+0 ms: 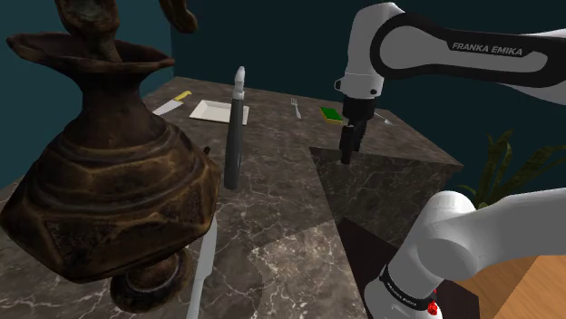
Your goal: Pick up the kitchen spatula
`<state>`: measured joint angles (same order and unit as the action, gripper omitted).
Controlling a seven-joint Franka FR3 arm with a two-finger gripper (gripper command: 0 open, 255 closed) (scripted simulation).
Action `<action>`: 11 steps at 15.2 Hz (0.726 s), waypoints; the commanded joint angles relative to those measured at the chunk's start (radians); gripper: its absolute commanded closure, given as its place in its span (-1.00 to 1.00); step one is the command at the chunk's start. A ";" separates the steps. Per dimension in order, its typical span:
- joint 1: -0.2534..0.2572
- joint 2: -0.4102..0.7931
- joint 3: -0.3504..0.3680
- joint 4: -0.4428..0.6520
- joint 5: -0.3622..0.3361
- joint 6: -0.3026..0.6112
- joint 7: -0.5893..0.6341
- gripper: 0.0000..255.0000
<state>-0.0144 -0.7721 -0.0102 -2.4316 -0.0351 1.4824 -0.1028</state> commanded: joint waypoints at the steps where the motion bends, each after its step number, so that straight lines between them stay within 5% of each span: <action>1: 0.000 0.000 0.000 0.000 0.000 0.000 0.000 -1.00; 11: -0.005 -0.008 0.298 0.021 0.211 0.099 0.501 -1.00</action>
<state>-0.0162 -0.7941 0.2531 -2.4251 0.1551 1.5668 0.3388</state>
